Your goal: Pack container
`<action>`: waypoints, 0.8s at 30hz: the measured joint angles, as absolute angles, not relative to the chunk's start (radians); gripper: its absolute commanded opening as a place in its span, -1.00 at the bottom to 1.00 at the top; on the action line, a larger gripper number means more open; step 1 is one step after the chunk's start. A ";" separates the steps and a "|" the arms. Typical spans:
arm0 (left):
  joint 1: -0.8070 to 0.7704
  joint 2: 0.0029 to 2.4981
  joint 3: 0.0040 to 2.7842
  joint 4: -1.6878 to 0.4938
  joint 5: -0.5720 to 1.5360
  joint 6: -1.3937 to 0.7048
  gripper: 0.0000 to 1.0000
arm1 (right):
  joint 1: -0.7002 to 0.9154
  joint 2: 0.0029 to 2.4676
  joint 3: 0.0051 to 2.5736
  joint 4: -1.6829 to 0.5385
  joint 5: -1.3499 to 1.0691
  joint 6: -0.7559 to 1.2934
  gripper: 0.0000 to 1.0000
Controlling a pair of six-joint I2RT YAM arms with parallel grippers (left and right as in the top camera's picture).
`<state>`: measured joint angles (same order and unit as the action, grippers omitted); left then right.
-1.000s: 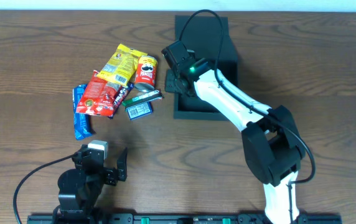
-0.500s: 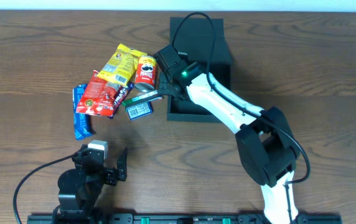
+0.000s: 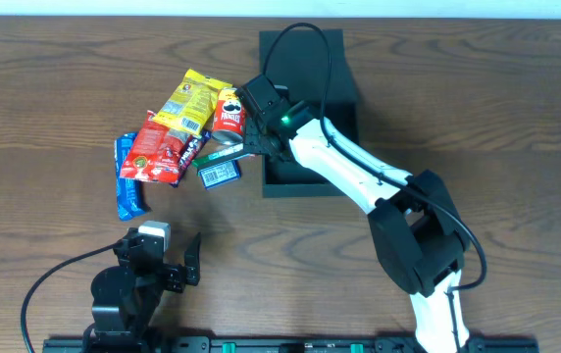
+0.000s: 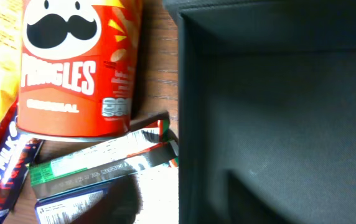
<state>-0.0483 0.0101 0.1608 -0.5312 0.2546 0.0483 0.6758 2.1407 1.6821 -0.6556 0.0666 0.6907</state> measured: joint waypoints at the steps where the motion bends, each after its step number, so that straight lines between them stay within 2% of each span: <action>1: -0.048 0.010 0.161 -0.531 0.255 0.048 0.91 | 0.676 2.141 1.686 -0.659 0.064 0.683 0.98; 6: -0.049 0.010 0.161 -0.531 0.255 0.048 0.91 | 0.675 2.147 1.761 -0.764 0.064 0.643 0.99; 12: -0.048 0.010 0.161 -0.532 0.255 0.048 0.91 | 0.659 2.149 1.964 -0.889 0.064 0.575 0.98; 17: -0.048 0.010 0.161 -0.531 0.255 0.048 0.91 | 0.599 2.146 2.109 -0.997 0.064 0.483 0.99; 19: -0.049 0.010 0.161 -0.531 0.255 0.048 0.91 | 0.551 2.146 2.120 -1.043 0.062 0.463 0.90; 20: -0.049 0.010 0.161 -0.531 0.255 0.048 0.91 | 0.523 2.146 2.120 -1.067 0.062 0.456 0.75; 21: -0.049 0.010 0.161 -0.531 0.255 0.048 0.91 | 0.479 2.146 2.120 -1.102 0.061 0.454 0.26; 22: -0.049 0.010 0.161 -0.531 0.255 0.048 0.91 | 0.444 2.146 2.119 -1.122 0.063 0.442 -0.59; 23: -0.049 0.010 0.161 -0.531 0.255 0.048 0.91 | 0.400 2.146 2.119 -1.145 0.064 0.439 -0.97; 24: -0.049 0.010 0.161 -0.531 0.255 0.048 0.91 | 0.364 2.146 2.119 -1.163 0.065 0.437 -0.97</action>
<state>-0.0486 0.0101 0.1608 -0.5312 0.2546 0.0479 0.3637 2.1460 2.1193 -1.1625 0.0654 0.4370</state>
